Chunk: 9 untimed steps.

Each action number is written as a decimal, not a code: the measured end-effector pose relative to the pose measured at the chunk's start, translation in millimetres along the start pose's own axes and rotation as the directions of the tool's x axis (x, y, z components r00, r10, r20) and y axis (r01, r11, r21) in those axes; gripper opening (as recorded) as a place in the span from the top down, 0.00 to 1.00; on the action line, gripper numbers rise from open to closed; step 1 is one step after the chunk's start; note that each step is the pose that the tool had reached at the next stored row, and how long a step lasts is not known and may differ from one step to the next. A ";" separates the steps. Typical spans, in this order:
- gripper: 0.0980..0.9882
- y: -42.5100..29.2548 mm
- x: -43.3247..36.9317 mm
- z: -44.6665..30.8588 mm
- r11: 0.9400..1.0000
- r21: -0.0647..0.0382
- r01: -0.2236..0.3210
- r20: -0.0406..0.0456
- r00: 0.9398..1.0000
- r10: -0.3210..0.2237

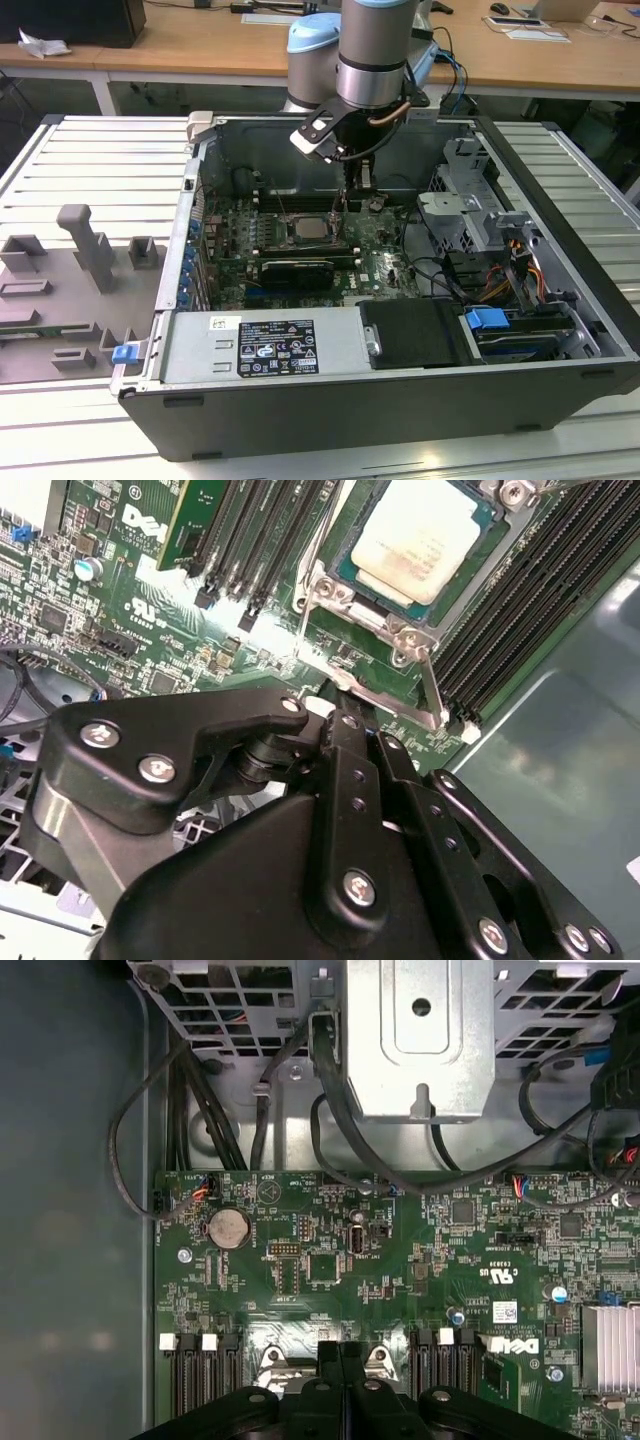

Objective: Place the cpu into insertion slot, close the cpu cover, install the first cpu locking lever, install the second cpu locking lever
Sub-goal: 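Close the cpu cover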

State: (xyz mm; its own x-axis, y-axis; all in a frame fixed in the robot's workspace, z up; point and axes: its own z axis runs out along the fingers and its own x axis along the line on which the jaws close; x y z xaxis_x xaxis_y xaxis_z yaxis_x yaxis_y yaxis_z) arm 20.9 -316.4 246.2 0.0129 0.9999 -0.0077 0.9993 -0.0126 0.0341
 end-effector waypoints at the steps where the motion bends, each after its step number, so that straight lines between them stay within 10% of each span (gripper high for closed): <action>1: 0.99 -1.3 0.0 -0.1 1.000 0.000 0.000 0.000 1.000 0.000; 9: 0.99 -14.2 -0.2 -0.5 1.000 0.000 0.000 0.000 1.000 0.000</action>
State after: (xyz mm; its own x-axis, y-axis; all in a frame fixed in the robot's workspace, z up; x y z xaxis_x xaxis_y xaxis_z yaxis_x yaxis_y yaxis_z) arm 6.7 -316.4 246.2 0.0128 0.9999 -0.0078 0.9993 -0.0126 0.0341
